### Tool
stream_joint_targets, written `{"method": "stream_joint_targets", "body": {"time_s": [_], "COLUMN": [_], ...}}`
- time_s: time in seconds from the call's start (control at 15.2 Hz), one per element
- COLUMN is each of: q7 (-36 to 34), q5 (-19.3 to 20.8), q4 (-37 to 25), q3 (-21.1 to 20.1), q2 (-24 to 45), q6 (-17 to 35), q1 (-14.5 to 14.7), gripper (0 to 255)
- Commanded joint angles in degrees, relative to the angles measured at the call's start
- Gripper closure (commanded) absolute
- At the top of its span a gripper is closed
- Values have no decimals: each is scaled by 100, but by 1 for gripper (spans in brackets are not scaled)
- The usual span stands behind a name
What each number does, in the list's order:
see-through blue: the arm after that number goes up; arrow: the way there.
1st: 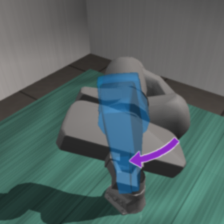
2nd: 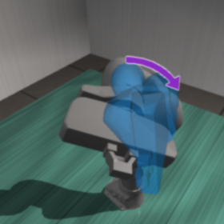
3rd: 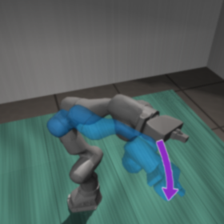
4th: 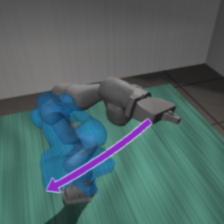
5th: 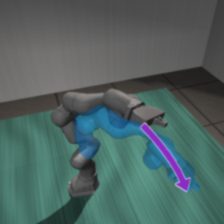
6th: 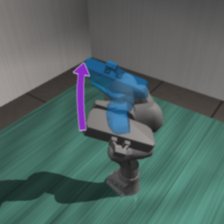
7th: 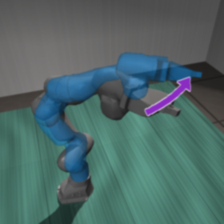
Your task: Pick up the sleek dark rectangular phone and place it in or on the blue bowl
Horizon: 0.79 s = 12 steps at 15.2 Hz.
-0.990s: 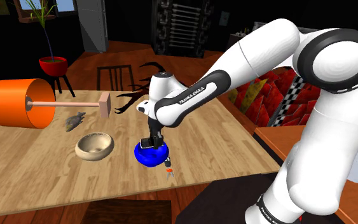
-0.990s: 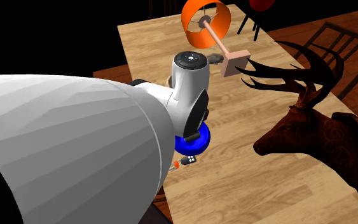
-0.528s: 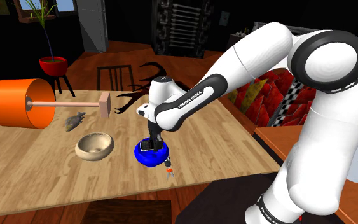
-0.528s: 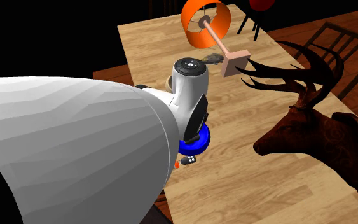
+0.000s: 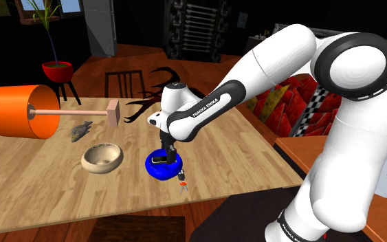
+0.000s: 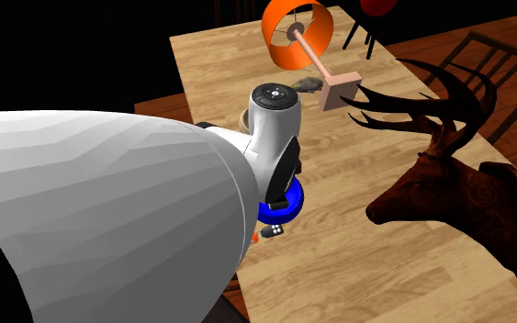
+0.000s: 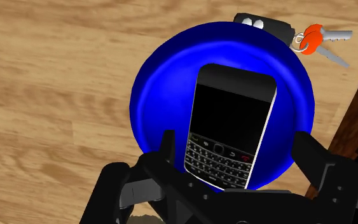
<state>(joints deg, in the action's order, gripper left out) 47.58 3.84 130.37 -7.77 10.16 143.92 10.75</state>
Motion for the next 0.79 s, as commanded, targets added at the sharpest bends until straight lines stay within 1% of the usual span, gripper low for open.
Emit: {"method": "stream_joint_targets", "body": {"time_s": [0.0,0.26,0.73], "q7": [0,108,108], "q5": [0,-155,-155], "q4": [0,-114,-114], "q3": [0,-41,-40], "q2": [0,-566,-566], "q6": [0,-672,-672], "q1": [0,-21,-20], "gripper": [0,0,0]}}
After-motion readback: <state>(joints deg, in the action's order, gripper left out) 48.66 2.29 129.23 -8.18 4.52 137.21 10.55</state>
